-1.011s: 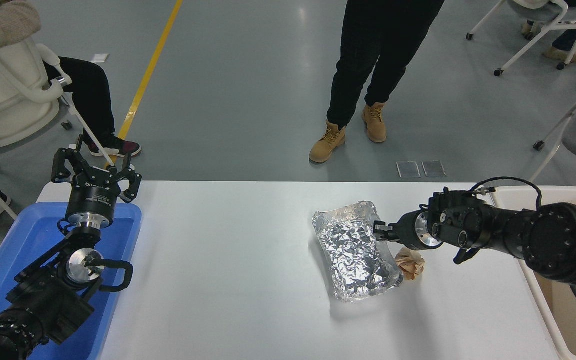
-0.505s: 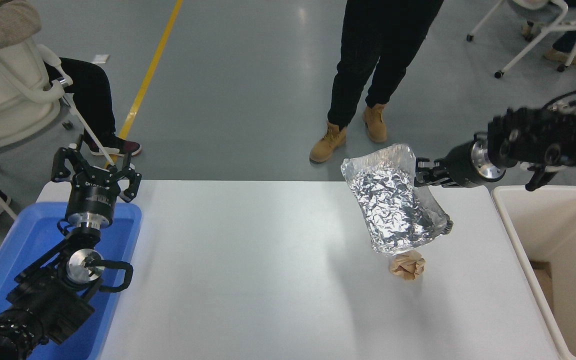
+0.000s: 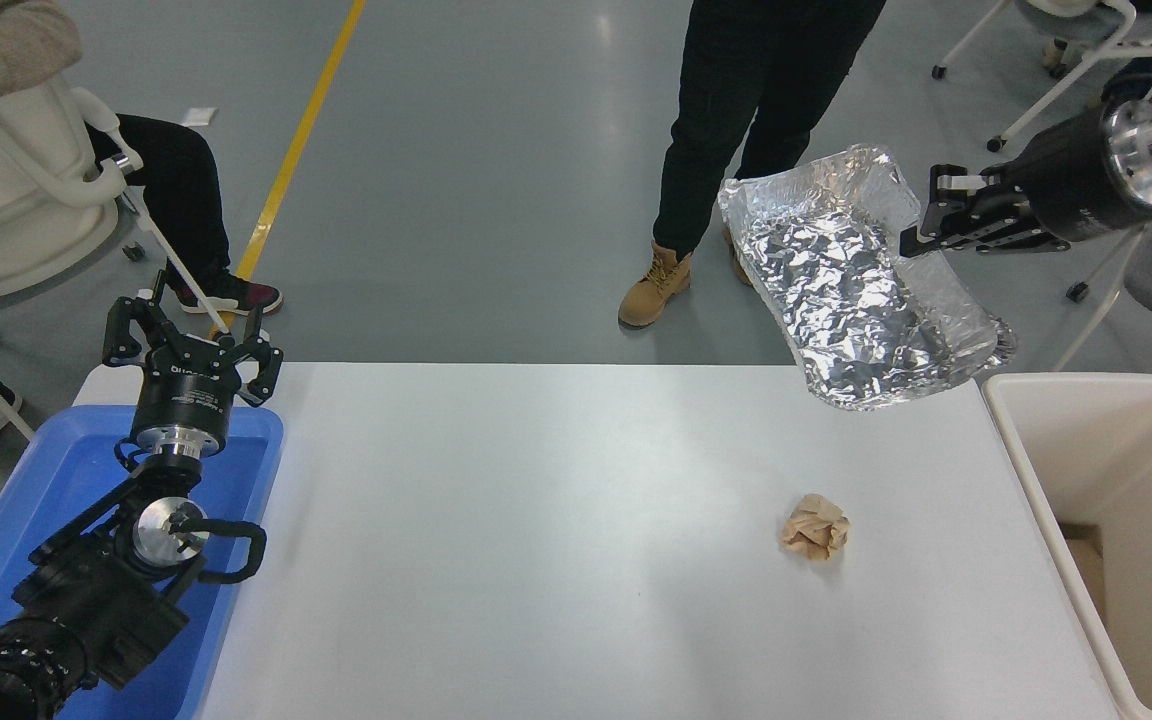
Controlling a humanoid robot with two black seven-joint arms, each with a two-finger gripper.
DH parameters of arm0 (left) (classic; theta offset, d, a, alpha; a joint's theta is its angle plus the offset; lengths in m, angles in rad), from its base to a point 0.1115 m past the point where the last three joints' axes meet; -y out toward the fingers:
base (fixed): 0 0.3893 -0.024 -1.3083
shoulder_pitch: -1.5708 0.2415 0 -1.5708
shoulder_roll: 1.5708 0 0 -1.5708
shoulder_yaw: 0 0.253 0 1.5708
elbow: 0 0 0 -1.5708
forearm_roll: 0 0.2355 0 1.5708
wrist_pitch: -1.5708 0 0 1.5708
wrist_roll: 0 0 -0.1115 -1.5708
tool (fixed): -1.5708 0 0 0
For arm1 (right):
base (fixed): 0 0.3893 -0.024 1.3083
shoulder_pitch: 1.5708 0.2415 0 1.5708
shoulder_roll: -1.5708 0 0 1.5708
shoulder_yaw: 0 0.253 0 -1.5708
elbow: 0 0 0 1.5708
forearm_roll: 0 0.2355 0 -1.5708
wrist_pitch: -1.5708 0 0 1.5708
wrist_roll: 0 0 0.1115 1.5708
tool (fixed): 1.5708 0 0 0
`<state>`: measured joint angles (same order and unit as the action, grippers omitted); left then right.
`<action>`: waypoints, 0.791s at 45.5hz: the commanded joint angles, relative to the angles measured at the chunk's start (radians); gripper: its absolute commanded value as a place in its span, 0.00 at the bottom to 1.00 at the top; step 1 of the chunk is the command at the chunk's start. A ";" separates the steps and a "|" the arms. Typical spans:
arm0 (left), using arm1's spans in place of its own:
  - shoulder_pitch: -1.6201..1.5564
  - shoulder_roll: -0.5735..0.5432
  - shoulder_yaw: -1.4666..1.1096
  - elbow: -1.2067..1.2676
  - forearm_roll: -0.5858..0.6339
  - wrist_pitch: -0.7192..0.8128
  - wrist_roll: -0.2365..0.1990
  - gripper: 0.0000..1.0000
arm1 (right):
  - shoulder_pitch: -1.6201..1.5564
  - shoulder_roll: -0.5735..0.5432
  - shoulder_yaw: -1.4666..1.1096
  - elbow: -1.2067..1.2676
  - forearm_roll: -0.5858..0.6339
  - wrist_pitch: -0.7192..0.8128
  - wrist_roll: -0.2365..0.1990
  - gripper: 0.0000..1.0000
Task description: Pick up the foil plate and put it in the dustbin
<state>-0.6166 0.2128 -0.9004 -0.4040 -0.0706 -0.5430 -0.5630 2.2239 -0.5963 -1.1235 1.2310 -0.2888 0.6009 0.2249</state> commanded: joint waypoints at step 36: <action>0.000 0.000 0.000 -0.001 0.000 0.000 0.000 0.99 | -0.522 0.000 0.028 -0.674 0.137 -0.138 -0.015 0.00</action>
<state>-0.6166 0.2132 -0.9004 -0.4040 -0.0703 -0.5430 -0.5629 1.9900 -0.6025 -1.1172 0.9300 -0.2600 0.5205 0.2122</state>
